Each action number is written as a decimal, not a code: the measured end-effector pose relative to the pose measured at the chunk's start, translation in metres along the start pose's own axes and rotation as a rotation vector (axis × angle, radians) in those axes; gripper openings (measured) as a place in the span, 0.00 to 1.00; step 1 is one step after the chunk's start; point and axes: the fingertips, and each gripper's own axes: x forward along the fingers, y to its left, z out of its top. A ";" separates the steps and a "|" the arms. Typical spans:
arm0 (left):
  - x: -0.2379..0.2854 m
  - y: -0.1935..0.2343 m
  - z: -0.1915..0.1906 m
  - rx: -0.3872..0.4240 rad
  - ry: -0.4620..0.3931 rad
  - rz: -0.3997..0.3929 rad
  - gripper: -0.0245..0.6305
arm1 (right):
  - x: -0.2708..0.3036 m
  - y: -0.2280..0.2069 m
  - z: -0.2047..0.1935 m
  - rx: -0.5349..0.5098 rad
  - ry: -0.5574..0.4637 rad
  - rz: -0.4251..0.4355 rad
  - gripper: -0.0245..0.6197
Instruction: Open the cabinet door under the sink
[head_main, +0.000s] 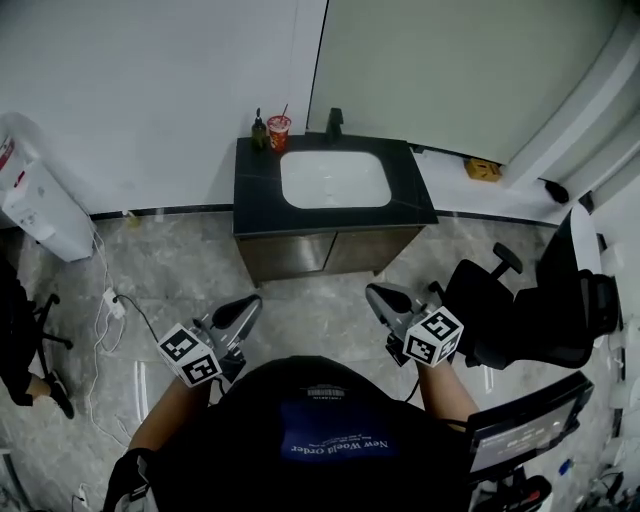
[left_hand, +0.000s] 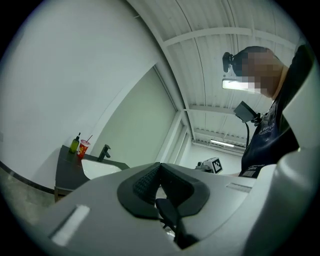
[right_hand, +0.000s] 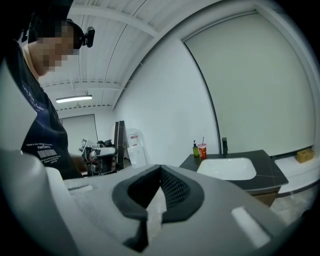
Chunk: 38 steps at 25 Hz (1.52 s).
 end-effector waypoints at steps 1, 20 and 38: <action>0.004 0.007 0.000 -0.010 0.006 -0.004 0.04 | 0.007 -0.001 -0.001 0.007 0.008 0.001 0.04; 0.172 0.065 -0.013 -0.055 0.006 0.235 0.04 | 0.093 -0.177 0.000 0.018 0.127 0.325 0.04; 0.160 0.133 -0.119 -0.215 0.200 0.297 0.04 | 0.172 -0.155 -0.123 -0.139 0.361 0.436 0.04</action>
